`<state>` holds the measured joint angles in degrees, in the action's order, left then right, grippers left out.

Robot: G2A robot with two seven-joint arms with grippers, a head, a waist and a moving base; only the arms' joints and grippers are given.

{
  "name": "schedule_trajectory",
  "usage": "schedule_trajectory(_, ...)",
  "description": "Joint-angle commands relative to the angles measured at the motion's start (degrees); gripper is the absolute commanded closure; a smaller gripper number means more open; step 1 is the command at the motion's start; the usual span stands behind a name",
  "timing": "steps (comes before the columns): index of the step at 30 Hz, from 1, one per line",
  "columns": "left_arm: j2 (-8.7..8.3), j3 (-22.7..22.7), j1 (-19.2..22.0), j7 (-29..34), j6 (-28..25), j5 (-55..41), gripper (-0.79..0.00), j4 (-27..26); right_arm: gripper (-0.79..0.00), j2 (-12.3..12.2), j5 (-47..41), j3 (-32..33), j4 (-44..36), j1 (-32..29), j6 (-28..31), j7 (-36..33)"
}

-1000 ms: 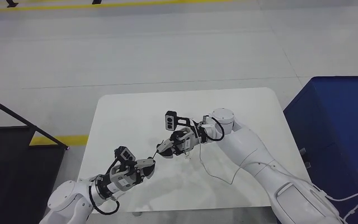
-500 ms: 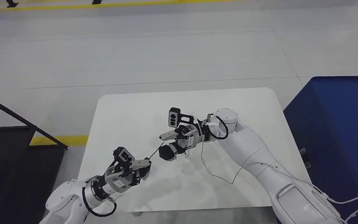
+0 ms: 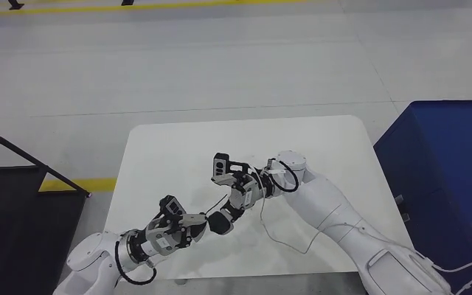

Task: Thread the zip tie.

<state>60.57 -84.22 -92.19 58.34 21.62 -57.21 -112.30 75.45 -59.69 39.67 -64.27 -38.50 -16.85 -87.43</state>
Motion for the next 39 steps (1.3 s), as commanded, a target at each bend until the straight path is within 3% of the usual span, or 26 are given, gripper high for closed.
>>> schedule_trajectory(1, -0.01, 0.1, 0.3, -0.1, 0.0, -0.1, 0.0, 0.2, -0.376, -0.5, 0.4, -0.3, -0.1, 0.3, -0.3, 0.3)
schedule_trajectory(3, -0.05, 0.3, 0.7, -0.3, 0.0, 0.1, 0.0, 0.4, -0.336, -0.8, 0.7, -0.9, -0.4, 0.7, -0.4, 0.4)
schedule_trajectory(5, -0.09, 0.4, 1.0, -0.4, 0.2, 0.2, 0.0, 0.7, -0.231, -1.1, 1.0, -1.1, -0.2, 1.0, -0.7, 0.7)
schedule_trajectory(21, -0.54, 0.3, 2.4, -0.3, 1.8, 0.2, 0.0, 2.1, -0.077, -0.7, 4.0, -0.8, -0.1, 1.9, -1.5, 1.5)
schedule_trajectory(39, -1.26, -0.7, 1.9, 2.6, 1.1, 1.9, 0.0, 1.6, -0.099, -0.2, 2.8, -2.2, 1.8, 2.8, -2.8, 2.8)
